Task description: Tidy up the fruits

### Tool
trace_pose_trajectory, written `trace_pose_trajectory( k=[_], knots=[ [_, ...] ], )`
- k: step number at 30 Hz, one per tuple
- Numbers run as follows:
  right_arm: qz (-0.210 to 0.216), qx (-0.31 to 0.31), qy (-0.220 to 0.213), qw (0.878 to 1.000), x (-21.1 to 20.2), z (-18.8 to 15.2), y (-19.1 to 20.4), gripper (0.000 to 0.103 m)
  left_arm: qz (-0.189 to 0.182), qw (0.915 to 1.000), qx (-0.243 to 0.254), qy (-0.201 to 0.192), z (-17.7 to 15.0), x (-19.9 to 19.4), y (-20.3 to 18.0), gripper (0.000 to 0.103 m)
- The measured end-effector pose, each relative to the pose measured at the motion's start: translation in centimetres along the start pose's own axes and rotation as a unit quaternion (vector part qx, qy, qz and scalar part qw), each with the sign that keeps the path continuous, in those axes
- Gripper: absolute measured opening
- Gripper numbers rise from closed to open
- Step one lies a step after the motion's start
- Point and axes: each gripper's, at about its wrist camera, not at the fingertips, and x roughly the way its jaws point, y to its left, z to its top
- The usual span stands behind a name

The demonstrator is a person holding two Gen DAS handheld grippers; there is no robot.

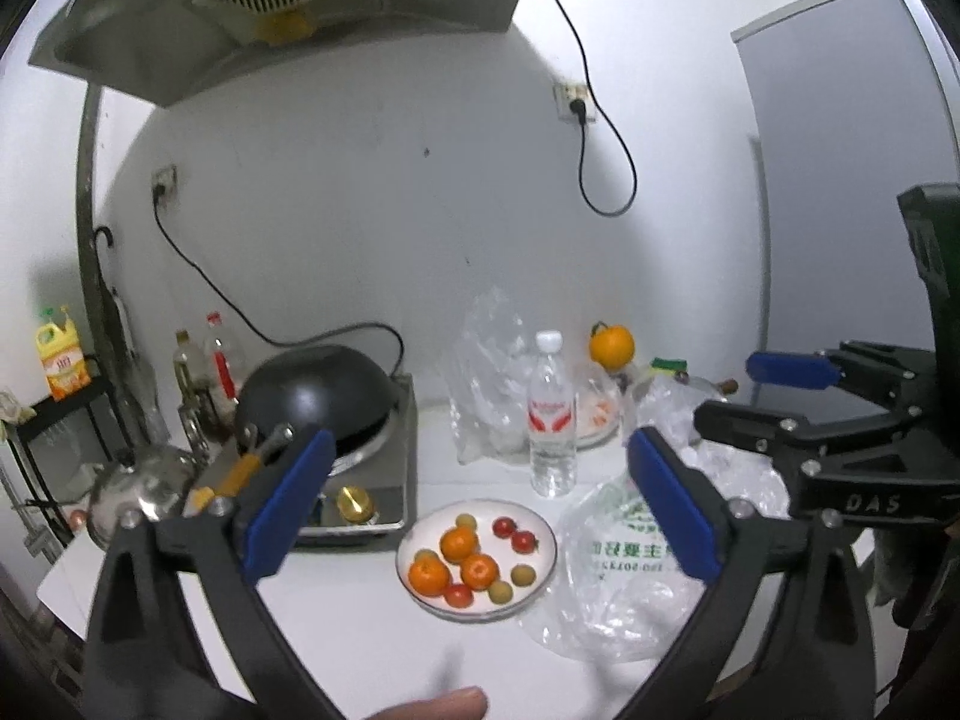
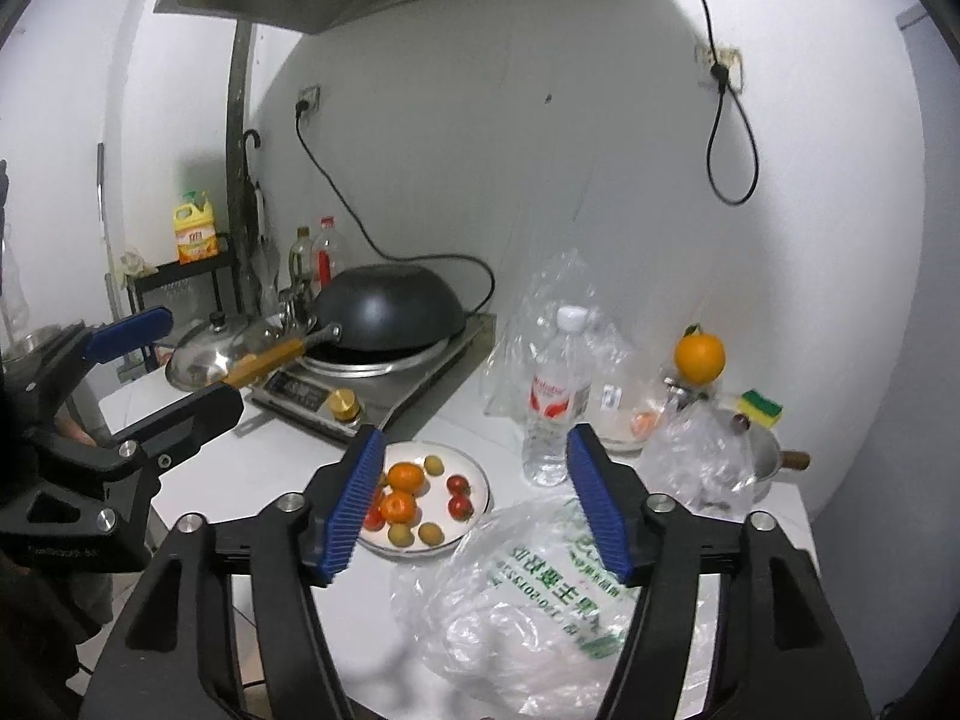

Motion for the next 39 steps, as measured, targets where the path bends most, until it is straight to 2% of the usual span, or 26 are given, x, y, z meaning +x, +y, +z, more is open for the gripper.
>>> trace_pose_trajectory(
  k=[12,20,39],
  knots=[
    [-0.019,-0.019,-0.050,0.998,-2.9,2.8,0.2,0.072,0.007,0.9986,-0.012,-0.051,3.3,-2.5,0.5,0.102],
    [-0.020,-0.020,-0.066,0.997,-3.3,3.7,0.4,0.072,0.017,0.9981,-0.002,-0.059,4.4,-2.7,0.4,0.102],
    [-0.022,-0.019,-0.064,0.998,-2.7,4.0,0.0,0.072,0.014,0.9982,-0.001,-0.057,4.9,-1.5,0.0,0.102]
  ],
)
